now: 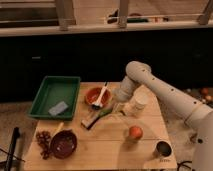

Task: Place pepper in table surface

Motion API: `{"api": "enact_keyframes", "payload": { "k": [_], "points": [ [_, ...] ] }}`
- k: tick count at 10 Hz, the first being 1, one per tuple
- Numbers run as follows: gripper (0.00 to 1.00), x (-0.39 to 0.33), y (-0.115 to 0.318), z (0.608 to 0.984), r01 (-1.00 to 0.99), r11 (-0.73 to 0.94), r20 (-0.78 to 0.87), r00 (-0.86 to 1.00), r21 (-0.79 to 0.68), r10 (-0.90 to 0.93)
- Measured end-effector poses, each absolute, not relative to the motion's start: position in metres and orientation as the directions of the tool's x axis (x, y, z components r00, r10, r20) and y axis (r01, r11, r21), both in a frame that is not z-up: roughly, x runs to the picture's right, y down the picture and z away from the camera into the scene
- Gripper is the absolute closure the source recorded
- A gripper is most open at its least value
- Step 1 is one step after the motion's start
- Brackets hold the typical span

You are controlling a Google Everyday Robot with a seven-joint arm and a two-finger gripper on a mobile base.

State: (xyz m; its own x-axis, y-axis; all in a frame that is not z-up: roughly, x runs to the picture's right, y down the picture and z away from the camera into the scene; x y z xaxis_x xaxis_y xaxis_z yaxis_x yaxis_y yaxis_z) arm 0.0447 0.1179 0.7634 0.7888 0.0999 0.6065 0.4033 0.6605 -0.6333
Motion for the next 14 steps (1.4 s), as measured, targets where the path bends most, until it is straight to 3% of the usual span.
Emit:
{"api": "enact_keyframes", "payload": {
  "k": [6,14],
  "points": [
    [1.00,0.023,0.173,0.738,0.678,0.525,0.771,0.634,-0.514,-0.065],
    [1.00,0.006,0.245,0.768,0.742,0.514,0.813,0.566,-0.431,-0.135]
  ]
}}
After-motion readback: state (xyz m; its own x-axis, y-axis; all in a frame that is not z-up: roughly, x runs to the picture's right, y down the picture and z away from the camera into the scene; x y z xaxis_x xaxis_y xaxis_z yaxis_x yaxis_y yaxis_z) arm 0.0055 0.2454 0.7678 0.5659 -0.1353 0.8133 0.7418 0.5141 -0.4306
